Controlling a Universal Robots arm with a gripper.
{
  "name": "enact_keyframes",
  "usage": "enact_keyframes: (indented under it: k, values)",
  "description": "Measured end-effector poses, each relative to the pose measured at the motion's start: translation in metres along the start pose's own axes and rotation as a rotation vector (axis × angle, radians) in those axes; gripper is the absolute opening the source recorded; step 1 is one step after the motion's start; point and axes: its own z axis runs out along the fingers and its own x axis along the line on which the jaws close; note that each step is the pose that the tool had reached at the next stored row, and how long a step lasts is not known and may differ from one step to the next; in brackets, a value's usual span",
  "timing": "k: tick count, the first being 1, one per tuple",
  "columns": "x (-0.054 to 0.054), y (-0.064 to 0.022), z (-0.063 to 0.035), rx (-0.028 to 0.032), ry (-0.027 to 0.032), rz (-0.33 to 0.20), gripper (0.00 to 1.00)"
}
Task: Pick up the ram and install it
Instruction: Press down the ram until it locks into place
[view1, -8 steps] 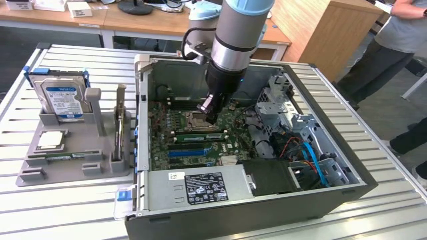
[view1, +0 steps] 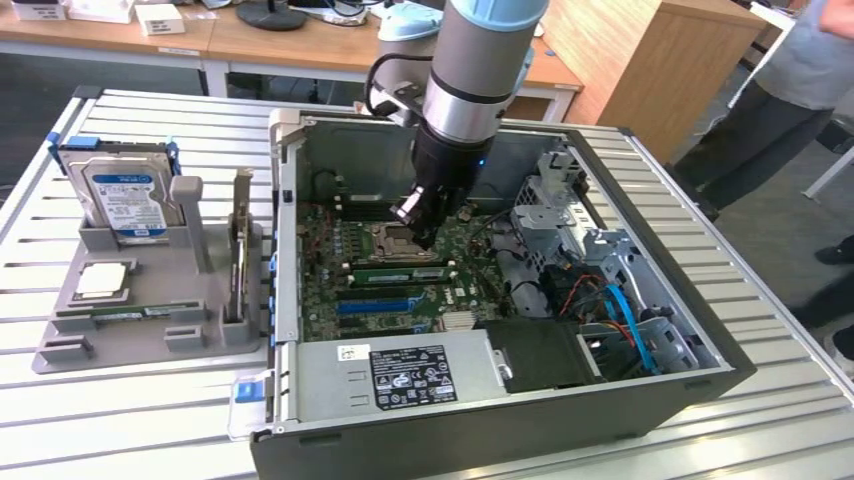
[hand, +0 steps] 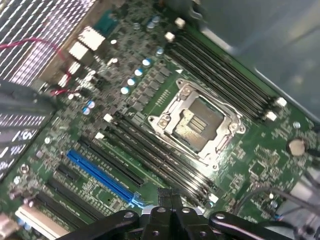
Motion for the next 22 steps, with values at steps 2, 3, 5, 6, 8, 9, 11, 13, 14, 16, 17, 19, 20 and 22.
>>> enact_keyframes:
  k: [2,3,5,6,8,9,11,13,14,16,17,19,20,22]
  values:
    - [0.0,0.0,0.0,0.0012,-0.0009,0.036,0.11]
    - [0.0,0.0,0.0,0.0018,-0.0014,0.054,0.11]
    - [0.0,0.0,0.0,0.003,-0.0024,0.09,0.11]
    - [0.0,0.0,0.0001,0.0035,-0.003,0.108,0.11]
    - [0.0,0.0,0.0,0.0047,-0.0039,0.144,0.11]
    - [0.0,0.0,0.0001,0.0053,-0.0044,0.161,0.11]
    - [0.0,0.0,0.0001,0.0064,-0.0054,0.196,0.11]
    - [0.0,0.0,0.0001,0.0076,-0.0064,0.233,0.11]
    - [0.0,0.0,0.0001,0.0081,-0.0069,0.25,0.11]
    - [0.0,0.0,0.0001,0.0093,-0.0078,0.283,0.11]
    - [0.0,0.0,0.0001,0.0098,-0.0083,0.3,0.11]
    - [0.0,0.0,0.0002,0.0109,-0.0093,0.334,0.11]
    - [0.0,0.0,0.0002,0.0114,-0.0097,0.351,0.11]
    - [0.0,0.0,0.0002,0.0125,-0.0106,0.385,0.11]
